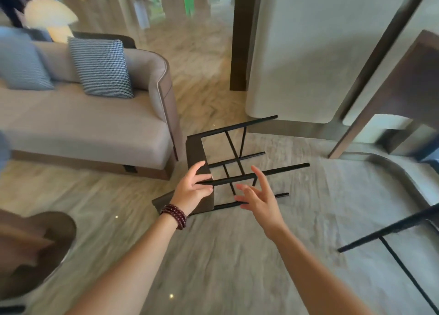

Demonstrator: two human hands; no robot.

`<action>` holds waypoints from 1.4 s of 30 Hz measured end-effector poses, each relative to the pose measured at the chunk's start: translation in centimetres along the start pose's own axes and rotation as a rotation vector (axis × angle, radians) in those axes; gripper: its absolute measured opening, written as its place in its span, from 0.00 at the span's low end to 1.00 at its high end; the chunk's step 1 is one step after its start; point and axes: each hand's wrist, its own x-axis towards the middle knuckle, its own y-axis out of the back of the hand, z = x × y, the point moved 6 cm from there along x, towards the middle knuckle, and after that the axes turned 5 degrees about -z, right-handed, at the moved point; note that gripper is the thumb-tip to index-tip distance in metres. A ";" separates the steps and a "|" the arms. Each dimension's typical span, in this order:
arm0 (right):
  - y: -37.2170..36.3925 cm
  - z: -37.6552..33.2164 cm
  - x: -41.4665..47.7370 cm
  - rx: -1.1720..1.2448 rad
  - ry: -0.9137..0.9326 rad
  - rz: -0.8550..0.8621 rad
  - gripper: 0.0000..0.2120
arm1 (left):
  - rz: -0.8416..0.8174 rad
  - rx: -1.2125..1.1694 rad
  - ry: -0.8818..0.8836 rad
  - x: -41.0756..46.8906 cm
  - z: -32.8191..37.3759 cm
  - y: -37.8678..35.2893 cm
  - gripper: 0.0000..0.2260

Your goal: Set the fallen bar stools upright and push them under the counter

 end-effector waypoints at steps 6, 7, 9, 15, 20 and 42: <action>-9.3 3.2 6.3 -0.052 -0.096 -0.110 0.25 | 0.098 -0.075 0.091 2.0 -4.7 9.9 0.28; -10.3 3.8 7.7 -0.074 -0.104 -0.128 0.25 | 0.116 -0.086 0.107 2.7 -5.7 11.2 0.28; -12.0 5.1 10.8 -0.117 -0.118 -0.159 0.26 | 0.147 -0.104 0.137 4.2 -7.4 13.4 0.28; -17.5 10.0 21.6 -0.237 -0.166 -0.277 0.27 | 0.230 -0.147 0.214 10.1 -13.3 19.3 0.28; -21.7 16.3 28.4 -0.390 -0.224 -0.384 0.30 | 0.310 -0.186 0.300 14.0 -19.5 23.2 0.27; -39.4 47.5 38.8 -1.627 0.063 -0.960 0.20 | 0.338 -0.360 0.587 19.4 -52.7 27.1 0.32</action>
